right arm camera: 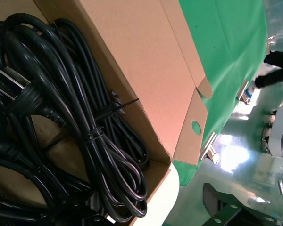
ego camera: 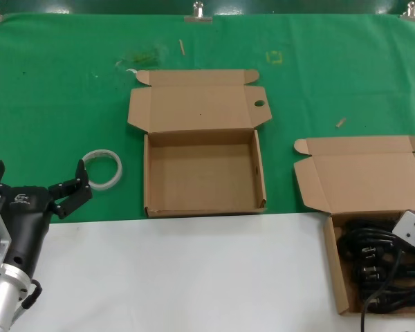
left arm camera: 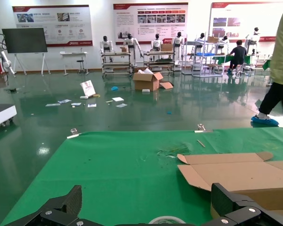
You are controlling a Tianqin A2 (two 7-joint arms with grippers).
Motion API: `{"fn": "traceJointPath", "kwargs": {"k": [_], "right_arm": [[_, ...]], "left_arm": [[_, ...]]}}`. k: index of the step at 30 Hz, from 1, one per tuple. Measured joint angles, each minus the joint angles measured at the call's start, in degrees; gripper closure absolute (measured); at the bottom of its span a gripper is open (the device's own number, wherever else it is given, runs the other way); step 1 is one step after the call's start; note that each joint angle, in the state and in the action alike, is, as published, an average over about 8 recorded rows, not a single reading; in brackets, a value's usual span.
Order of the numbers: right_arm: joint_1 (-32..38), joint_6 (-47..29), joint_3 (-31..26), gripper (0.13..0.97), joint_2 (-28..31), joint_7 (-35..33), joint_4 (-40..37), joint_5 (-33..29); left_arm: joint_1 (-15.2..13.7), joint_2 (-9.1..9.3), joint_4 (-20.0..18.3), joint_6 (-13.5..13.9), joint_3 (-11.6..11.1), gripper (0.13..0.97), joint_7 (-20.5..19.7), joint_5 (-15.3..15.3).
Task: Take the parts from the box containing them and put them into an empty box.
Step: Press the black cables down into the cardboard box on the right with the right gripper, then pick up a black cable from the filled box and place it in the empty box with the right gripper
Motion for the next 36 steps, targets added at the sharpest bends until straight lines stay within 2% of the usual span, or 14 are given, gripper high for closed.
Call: {"fn": "traceJointPath", "kwargs": {"k": [2,10,11,19,23,31,36], "right_arm": [[0.01,-0.05,-0.01,0.305,0.00,0.06,-0.11,0.00],[0.02,-0.25,-0.36,0.490,0.00,0.58,-0.58,0.00],[0.01,-0.27,-0.43,0.490,0.00,0.66,-0.63,0.00],[-0.27,-0.19,-1.25,0.702,0.00,1.21,-0.78,0.00],[-0.42,-0.06,-1.67,0.702,0.00,1.43,-0.70,0.00],[-0.62,0.58,-2.54,0.851,0.00,1.73,-0.03,0.00],[-0.84,1.37,-3.63,0.880,0.00,2.07,1.20,0.00]], "left_arm": [[0.00,0.00,0.00,0.00,0.00,0.132,0.00,0.00],[0.00,0.00,0.00,0.00,0.00,0.132,0.00,0.00],[0.00,0.00,0.00,0.00,0.00,0.132,0.00,0.00],[0.00,0.00,0.00,0.00,0.00,0.132,0.00,0.00],[0.00,0.00,0.00,0.00,0.00,0.132,0.00,0.00],[0.00,0.00,0.00,0.00,0.00,0.132,0.00,0.00],[0.00,0.00,0.00,0.00,0.00,0.132,0.00,0.00]]}}
